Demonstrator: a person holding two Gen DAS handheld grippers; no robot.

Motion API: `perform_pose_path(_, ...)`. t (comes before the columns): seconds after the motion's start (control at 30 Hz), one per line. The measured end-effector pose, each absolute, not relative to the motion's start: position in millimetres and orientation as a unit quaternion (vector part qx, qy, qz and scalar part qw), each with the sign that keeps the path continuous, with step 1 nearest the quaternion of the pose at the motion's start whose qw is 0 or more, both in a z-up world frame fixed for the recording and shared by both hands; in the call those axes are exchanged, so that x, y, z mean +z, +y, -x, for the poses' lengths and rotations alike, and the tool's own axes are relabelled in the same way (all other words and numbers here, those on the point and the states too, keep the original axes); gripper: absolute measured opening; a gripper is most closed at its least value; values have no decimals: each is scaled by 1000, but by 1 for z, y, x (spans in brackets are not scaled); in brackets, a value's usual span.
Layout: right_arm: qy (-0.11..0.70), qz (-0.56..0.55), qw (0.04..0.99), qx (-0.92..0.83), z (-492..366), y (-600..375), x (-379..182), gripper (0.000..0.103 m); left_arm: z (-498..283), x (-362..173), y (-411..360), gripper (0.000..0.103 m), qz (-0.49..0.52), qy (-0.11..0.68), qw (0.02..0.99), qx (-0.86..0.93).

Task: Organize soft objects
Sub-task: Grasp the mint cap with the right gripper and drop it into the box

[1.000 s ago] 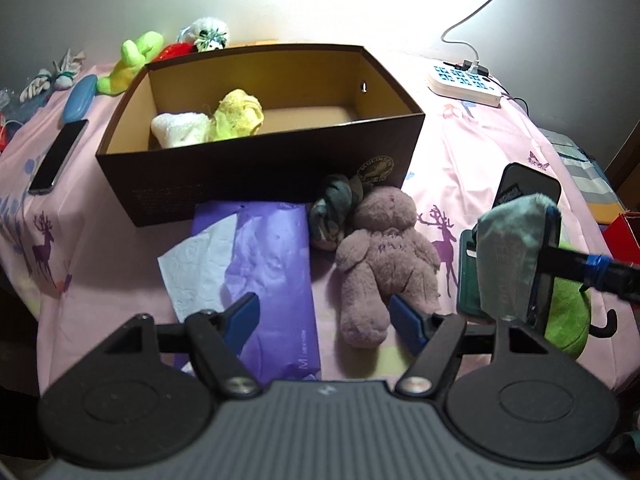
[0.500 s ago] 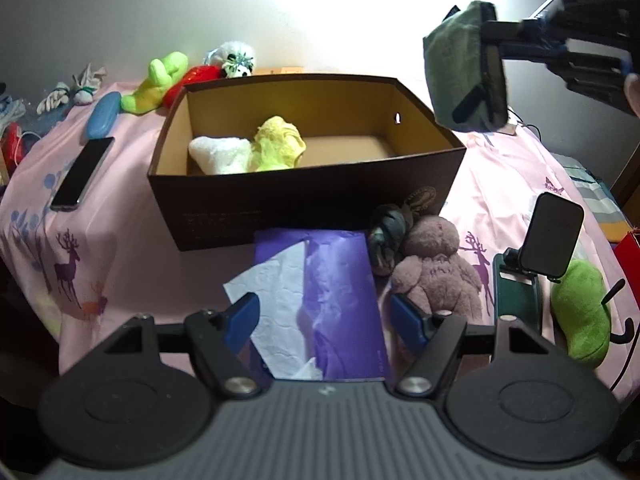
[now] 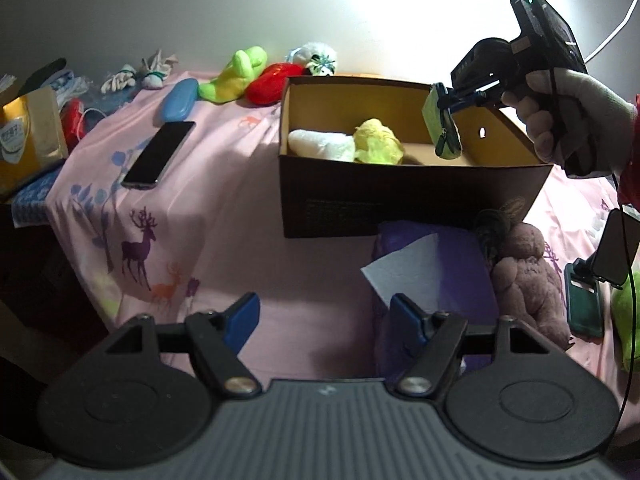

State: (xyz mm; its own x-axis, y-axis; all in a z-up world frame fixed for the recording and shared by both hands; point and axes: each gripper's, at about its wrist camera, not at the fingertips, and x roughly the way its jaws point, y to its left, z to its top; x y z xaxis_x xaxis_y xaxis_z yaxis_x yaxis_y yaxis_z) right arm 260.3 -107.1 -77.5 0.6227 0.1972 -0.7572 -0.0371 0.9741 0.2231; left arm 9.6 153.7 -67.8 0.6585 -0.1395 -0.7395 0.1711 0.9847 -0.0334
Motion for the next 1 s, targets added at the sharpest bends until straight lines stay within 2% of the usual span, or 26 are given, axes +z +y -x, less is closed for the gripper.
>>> perform_pose_path(0.23,481,-85,872,45,-283,-97,-101,0,-17,-73,172,73,-6,410,909,-71)
perform_pose_path(0.43,459,-124,877,67,-263,-106,-76,0,-32,-77,167,73,-12,422,903,-81)
perform_pose_path(0.77,406,-152,894,116,-177,-130,-26,0,-65,-65,127,73,-42,426,897,-110)
perform_pose_path(1.0,389,-161,898,130,-109,-146,-19,0,-78,-56,90,73,-60,430,893,-117)
